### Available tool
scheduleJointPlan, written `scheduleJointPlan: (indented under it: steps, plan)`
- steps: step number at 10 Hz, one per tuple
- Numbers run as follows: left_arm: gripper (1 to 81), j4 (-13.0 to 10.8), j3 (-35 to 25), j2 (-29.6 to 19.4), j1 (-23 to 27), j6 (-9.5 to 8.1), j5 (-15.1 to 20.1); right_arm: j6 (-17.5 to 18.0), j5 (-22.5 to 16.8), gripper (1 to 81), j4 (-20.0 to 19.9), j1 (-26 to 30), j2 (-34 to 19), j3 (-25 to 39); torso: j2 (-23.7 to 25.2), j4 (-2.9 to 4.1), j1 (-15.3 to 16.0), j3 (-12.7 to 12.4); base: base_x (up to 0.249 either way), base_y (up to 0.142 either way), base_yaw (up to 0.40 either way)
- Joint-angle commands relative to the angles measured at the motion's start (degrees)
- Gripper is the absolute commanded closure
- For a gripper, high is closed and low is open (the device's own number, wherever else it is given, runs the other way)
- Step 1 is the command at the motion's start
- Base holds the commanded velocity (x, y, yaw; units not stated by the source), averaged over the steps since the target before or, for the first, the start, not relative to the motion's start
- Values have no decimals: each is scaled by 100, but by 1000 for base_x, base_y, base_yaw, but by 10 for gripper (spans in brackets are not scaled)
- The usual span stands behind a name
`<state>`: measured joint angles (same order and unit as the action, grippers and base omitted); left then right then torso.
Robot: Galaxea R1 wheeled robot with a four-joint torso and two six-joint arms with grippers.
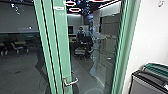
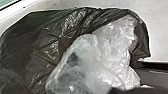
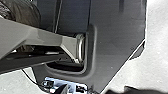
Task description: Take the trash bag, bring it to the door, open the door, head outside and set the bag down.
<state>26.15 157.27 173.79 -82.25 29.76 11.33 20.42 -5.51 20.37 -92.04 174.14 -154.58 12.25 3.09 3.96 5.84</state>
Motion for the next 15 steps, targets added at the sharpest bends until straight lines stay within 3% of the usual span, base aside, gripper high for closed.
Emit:
scheduleJointPlan:
  steps: [1,5,8,10,15]
  plan:
    - [811,22,-21,-63,372,21,397,-3,-302,10,20,269,9,25,0,0,0,0,0,0,216]
    - [811,22,-55,-151,292,21,283,-3,-179,10,63,207,9,52,0,0,-2,0,0,0,305]
    - [811,31,-864,-652,125,21,-51,-29,305,10,99,93,-70,148,0,0,-2,0,0,0,310]
    - [811,39,-1119,-837,73,21,-104,-29,322,10,99,85,-132,245,0,0,-5,0,0,0,310]
    - [811,22,-1093,-828,64,21,-113,-12,314,10,99,93,-96,210,0,0,-7,0,0,0,310]
